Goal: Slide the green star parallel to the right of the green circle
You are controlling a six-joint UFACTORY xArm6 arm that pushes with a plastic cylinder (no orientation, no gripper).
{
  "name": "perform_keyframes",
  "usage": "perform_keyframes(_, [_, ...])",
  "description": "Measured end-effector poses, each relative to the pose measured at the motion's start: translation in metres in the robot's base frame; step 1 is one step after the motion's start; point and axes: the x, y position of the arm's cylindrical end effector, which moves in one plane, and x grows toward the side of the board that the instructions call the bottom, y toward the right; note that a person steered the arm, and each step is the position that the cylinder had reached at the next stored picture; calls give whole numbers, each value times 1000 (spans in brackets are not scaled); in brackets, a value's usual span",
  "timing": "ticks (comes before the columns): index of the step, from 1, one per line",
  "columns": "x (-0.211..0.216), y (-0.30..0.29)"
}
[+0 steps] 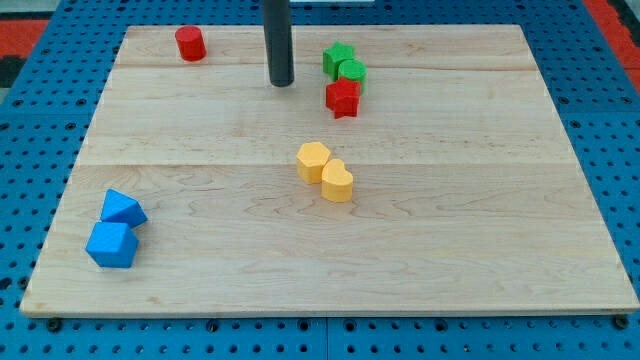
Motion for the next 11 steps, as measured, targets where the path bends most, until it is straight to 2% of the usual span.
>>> perform_keyframes(1, [-44,8])
perform_keyframes(2, [-50,73])
perform_keyframes(3, [-25,108])
perform_keyframes(4, [1,93])
perform_keyframes(5, [4,85])
perform_keyframes(7, [6,139])
perform_keyframes(8, [31,194])
perform_keyframes(9, [91,185])
perform_keyframes(10, [118,156])
perform_keyframes(11, [96,125])
